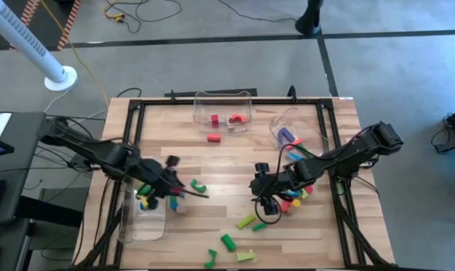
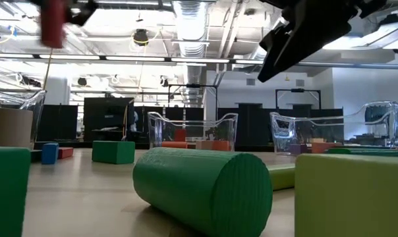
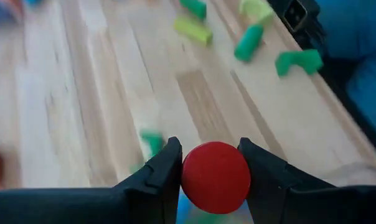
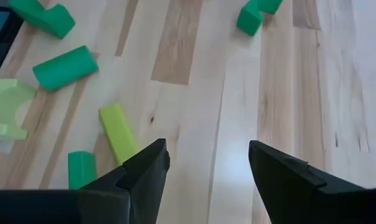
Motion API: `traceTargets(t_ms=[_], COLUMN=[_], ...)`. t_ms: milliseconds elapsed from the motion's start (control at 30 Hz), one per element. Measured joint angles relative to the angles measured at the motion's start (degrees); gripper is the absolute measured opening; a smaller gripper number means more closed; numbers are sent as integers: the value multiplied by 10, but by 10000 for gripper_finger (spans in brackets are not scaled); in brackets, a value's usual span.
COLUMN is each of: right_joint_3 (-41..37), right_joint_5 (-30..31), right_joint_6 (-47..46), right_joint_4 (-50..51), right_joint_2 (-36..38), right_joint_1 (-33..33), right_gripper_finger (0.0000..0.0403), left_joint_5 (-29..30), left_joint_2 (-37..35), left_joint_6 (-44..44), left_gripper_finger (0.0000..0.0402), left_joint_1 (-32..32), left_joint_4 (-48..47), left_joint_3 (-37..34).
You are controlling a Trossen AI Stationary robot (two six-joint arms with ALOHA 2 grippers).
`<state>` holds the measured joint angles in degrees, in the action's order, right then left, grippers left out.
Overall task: Sort blocks by size
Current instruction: Put the red cylindrical block into the left transparent bin
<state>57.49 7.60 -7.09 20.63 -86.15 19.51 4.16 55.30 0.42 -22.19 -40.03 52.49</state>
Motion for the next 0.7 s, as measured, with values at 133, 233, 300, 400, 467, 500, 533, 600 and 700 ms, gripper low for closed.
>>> traceTargets(t_ms=[133, 233, 300, 400, 467, 500, 533, 600, 700], right_joint_3=[0, 0, 0, 0, 0, 0, 0, 0, 0], right_joint_5=[0, 0, 0, 0, 0, 0, 0, -1, -2], right_joint_6=[0, 0, 0, 0, -4, -4, -4, -4, -2], right_joint_4=[2, 4, 6, 23, 29, 32, 32, 32, 29], right_joint_2=[0, 0, 0, 0, 0, 0, 0, 0, 0], right_joint_1=[0, -1, -1, -1, 1, 2, 4, 10, 22], right_gripper_finger=[255, 255, 255, 255, 255, 255, 255, 255, 255], left_joint_5=[0, 0, 0, -7, -8, -8, -8, -9, -8], left_joint_2=[-29, -28, -20, -9, -4, -2, 0, 1, 1], left_joint_6=[-106, -158, -183, -206, -220, -229, -237, -253, -273], left_gripper_finger=[132, 132, 132, 132, 132, 132, 132, 132, 132], left_joint_1=[-15, -28, -36, -45, -51, -53, -56, -61, -66], left_joint_4=[-93, -138, -153, -160, -159, -159, -158, -157, -155], left_joint_3=[-3, -20, -32, -55, -65, -68, -71, -79, -96])
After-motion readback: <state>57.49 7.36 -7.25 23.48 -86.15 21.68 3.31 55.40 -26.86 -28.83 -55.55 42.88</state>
